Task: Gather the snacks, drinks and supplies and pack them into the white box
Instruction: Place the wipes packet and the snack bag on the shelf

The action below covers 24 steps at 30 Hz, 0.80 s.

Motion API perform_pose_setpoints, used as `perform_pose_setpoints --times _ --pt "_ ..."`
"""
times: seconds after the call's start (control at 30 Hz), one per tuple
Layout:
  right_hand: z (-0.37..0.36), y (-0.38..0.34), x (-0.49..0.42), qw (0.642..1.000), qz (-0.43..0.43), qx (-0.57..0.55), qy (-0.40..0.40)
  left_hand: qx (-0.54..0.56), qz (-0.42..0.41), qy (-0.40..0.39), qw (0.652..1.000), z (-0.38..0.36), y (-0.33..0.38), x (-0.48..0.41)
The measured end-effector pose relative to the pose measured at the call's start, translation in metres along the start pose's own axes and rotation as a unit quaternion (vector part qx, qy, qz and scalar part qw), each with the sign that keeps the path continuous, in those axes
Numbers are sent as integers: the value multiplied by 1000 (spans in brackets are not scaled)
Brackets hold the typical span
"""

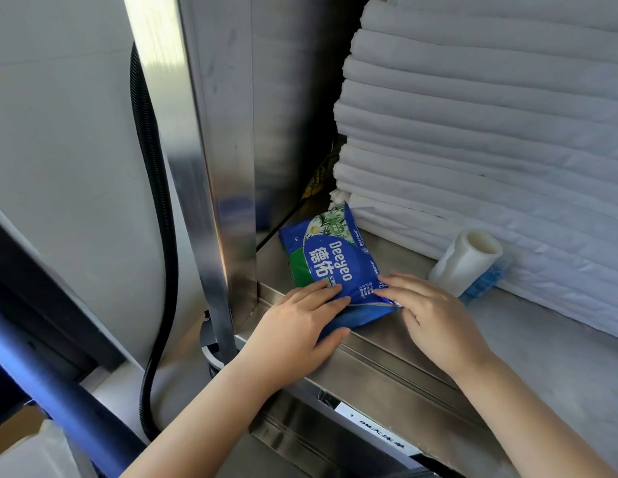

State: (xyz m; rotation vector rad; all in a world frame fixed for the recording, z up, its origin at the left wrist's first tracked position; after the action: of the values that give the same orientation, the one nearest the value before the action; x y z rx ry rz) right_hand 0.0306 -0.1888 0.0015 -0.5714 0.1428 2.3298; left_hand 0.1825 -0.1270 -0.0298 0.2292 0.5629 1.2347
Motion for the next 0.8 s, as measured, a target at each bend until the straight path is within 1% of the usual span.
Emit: perform_pose_setpoints --times 0.1,0.2,0.27,0.37,0.43,0.53,0.6,0.67,0.7,0.77,0.8 --pt "7 -12 2 999 37 6 19 -31 -2 -28 999 -11 1 -1" --pt "2 -26 8 999 42 11 -3 -50 -4 -31 998 -17 5 -2" --pt "-8 -25 13 999 18 17 -27 -44 -11 -26 999 -14 8 -5" --pt "-17 -12 16 998 -36 -10 -50 -21 -12 -10 1000 -3 4 -16" --pt "-21 -3 13 995 -66 -21 -71 -35 0 -8 999 1 -4 -29" --pt "-25 5 5 991 -91 1 -101 -54 60 -56 995 -8 -24 -47" --pt "-21 5 1 991 -98 29 -88 -63 87 -77 991 -14 -33 -50" --pt "-21 -1 0 992 -97 34 -78 -79 85 -52 992 -14 -34 -48" --pt "-25 -5 0 991 -95 18 -90 -95 83 -35 991 -13 -33 -46" --pt "-39 -14 0 986 -89 -13 -141 -132 82 -7 988 -10 -30 -43" --pt "-47 -16 0 981 -84 -10 -173 -149 83 4 985 -9 -29 -41"
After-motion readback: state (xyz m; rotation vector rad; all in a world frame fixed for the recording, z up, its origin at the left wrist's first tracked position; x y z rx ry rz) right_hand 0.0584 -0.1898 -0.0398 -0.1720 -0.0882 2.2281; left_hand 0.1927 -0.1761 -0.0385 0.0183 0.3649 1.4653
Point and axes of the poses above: each hand's wrist, its own x-axis away from the middle knuckle, its own z-axis out of the back of the hand, y = z × x, the point moved 7 cm from there along -x, towards the middle knuckle, and after that the axes turned 9 degrees about x, right-handed, at the moved point
